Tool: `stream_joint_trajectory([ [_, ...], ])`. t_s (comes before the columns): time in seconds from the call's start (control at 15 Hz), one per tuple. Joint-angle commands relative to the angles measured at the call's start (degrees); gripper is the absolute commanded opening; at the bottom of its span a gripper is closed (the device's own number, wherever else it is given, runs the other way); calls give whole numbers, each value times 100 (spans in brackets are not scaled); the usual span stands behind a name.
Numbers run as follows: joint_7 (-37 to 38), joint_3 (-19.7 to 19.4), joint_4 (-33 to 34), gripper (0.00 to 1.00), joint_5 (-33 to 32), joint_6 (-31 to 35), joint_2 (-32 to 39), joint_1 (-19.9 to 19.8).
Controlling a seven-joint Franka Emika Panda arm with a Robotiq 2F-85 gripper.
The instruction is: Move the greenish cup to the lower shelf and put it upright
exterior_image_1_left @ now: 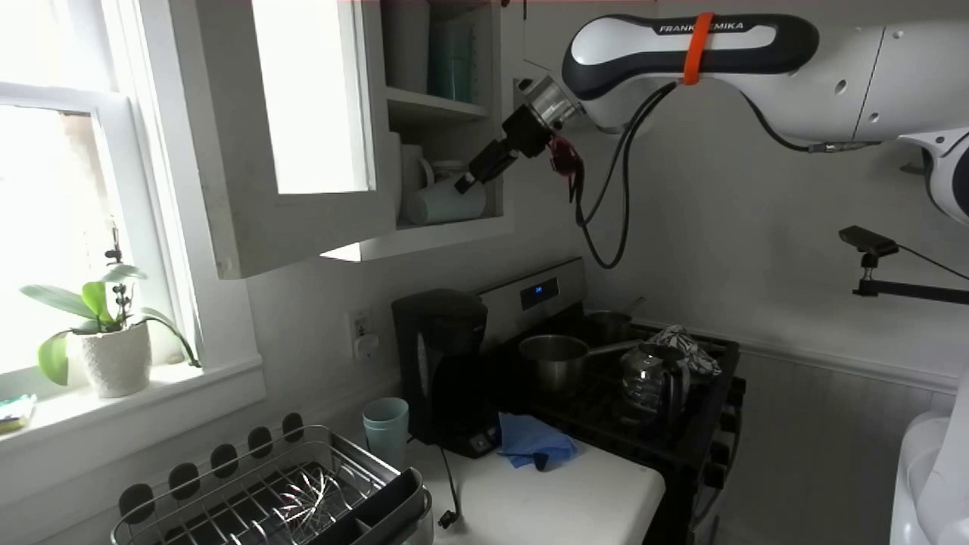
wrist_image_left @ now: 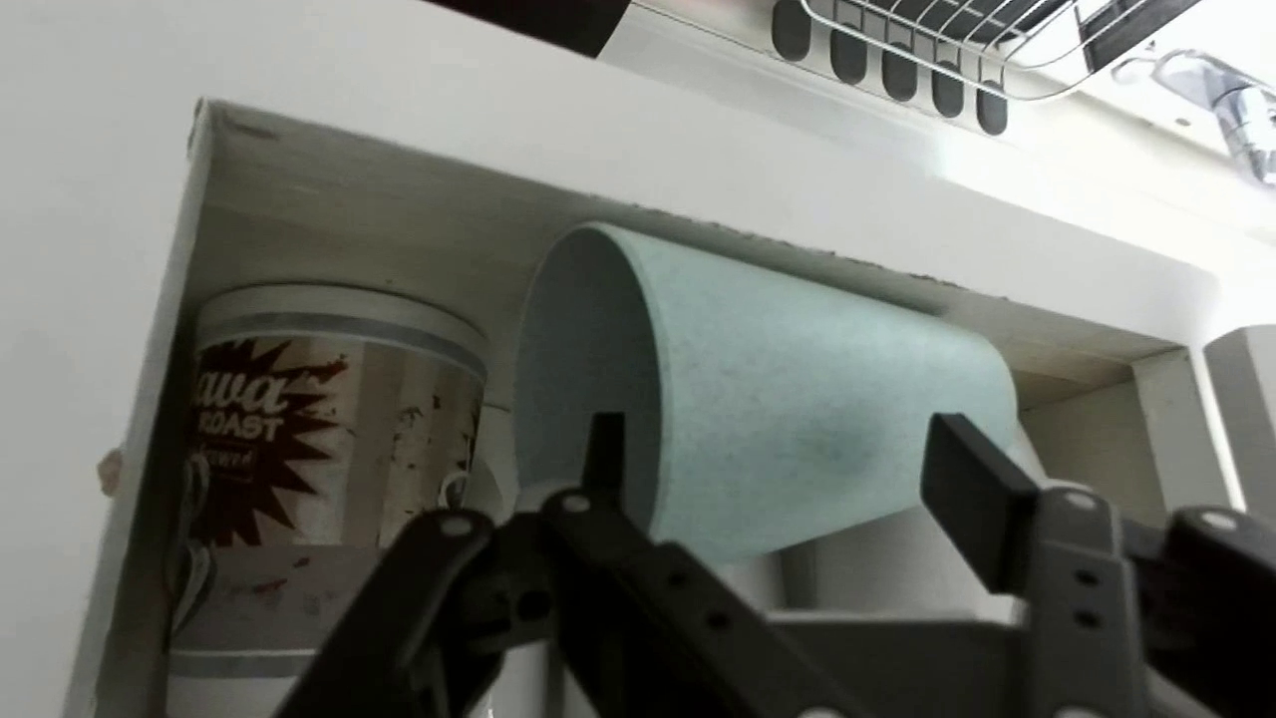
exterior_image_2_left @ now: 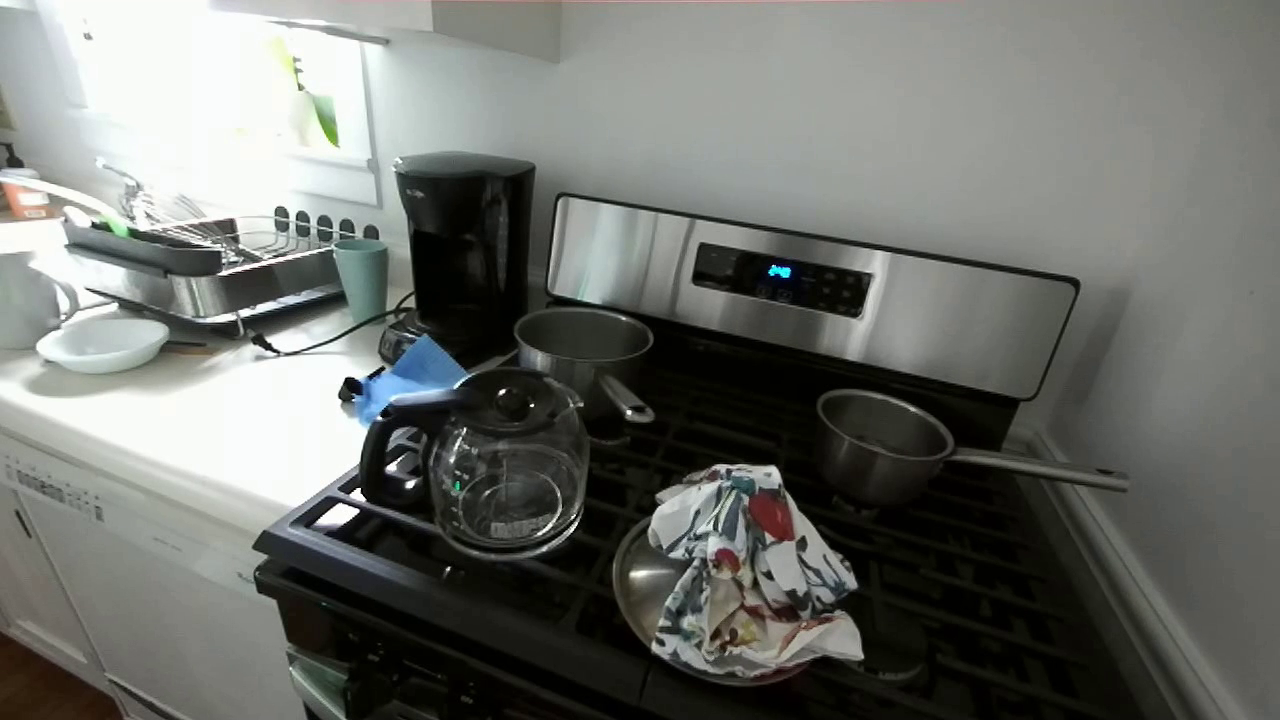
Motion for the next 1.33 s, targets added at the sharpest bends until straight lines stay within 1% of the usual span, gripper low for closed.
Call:
stream_joint_trajectory([
  [0.0,0,-87,-13,45,214,-138,-13,37],
  [0.33,2,-116,-22,13,235,-228,2,17],
  [0.4,0,-118,-15,5,235,-243,3,16],
  [0.47,-6,-121,-11,1,232,-261,-1,14],
  [0.53,-14,-123,-1,0,219,-281,-4,12],
  [0.93,-119,-106,47,1,59,-425,-55,11],
  [1.0,-177,-102,74,1,-8,-513,-71,10],
  [1.07,-225,-72,103,1,-267,-680,-98,-12],
  [1.27,-564,-65,249,1,-498,-1103,-159,6],
])
